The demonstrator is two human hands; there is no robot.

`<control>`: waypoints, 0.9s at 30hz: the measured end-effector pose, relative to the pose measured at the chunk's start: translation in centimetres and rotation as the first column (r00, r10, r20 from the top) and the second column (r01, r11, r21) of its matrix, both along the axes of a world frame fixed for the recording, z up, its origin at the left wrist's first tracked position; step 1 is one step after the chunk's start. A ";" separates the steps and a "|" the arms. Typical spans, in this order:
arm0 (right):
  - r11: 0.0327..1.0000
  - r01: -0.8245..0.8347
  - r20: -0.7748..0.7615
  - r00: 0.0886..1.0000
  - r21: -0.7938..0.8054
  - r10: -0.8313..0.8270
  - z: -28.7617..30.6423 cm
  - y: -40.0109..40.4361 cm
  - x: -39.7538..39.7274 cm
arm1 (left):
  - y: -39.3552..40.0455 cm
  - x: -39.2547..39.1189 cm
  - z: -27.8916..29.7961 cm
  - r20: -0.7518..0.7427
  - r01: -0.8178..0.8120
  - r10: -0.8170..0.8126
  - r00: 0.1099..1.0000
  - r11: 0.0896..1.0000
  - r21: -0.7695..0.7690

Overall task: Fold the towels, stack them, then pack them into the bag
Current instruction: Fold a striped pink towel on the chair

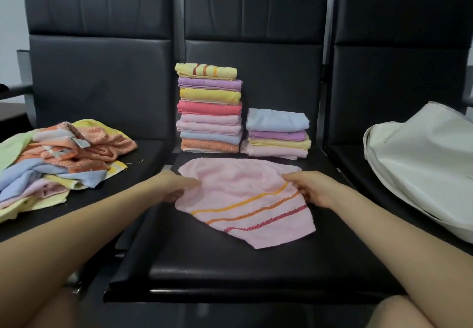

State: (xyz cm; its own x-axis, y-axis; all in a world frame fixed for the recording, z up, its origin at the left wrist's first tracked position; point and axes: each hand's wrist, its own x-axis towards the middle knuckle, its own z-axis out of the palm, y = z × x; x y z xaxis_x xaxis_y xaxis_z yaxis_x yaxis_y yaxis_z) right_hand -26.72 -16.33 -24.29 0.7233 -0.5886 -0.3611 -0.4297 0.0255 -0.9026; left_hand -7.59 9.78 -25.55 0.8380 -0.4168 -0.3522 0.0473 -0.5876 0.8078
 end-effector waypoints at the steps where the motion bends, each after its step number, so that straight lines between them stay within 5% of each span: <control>1: 1.000 0.006 0.038 0.999 0.011 -0.006 -0.1 0.2 0.2 | 0.2 -0.6 0.2 -0.010 0.042 -0.041 0.999 0.999 0.023; 5: 0.999 -0.014 0.199 0.980 0.038 0.007 0.0 1.2 0.1 | 0.1 -2.9 1.0 0.057 0.147 -0.161 0.985 0.970 0.193; 8: 0.971 -0.022 0.331 0.942 0.237 -0.060 0.2 1.5 0.2 | -0.2 -4.1 1.0 0.275 0.123 -0.253 0.928 0.902 0.414; 11: 0.951 -0.084 0.422 0.905 0.298 -0.052 0.7 2.1 0.6 | -0.2 -4.3 0.7 0.296 0.134 -0.296 0.908 0.875 0.465; 13: 0.965 -0.141 0.385 0.922 0.220 0.047 1.0 2.4 0.7 | -0.4 -3.9 0.4 0.252 0.151 -0.245 0.936 0.928 0.342; 15: 0.965 -0.210 0.263 0.951 0.159 0.164 1.0 2.3 0.6 | -0.7 -3.7 0.1 0.145 0.126 -0.128 0.981 0.992 0.023; 17: 0.963 -0.260 0.120 0.961 0.068 0.251 0.6 2.0 0.5 | -1.2 -3.6 0.0 -0.003 0.054 -0.057 0.998 0.960 -0.276; 20: 0.972 -0.190 -0.009 0.982 -0.141 0.191 -0.2 1.1 1.1 | -1.9 -3.4 0.5 -0.139 -0.072 0.005 0.990 0.873 -0.482; 23: 0.972 -0.011 0.137 0.990 -0.235 0.044 0.0 1.1 1.2 | -2.5 -3.7 2.4 -0.092 -0.061 0.014 0.996 0.846 -0.530; 27: 0.983 0.085 0.428 0.904 -0.165 -0.006 2.1 1.2 -0.5 | -2.7 -5.3 5.8 0.013 -0.011 0.022 1.000 0.842 -0.540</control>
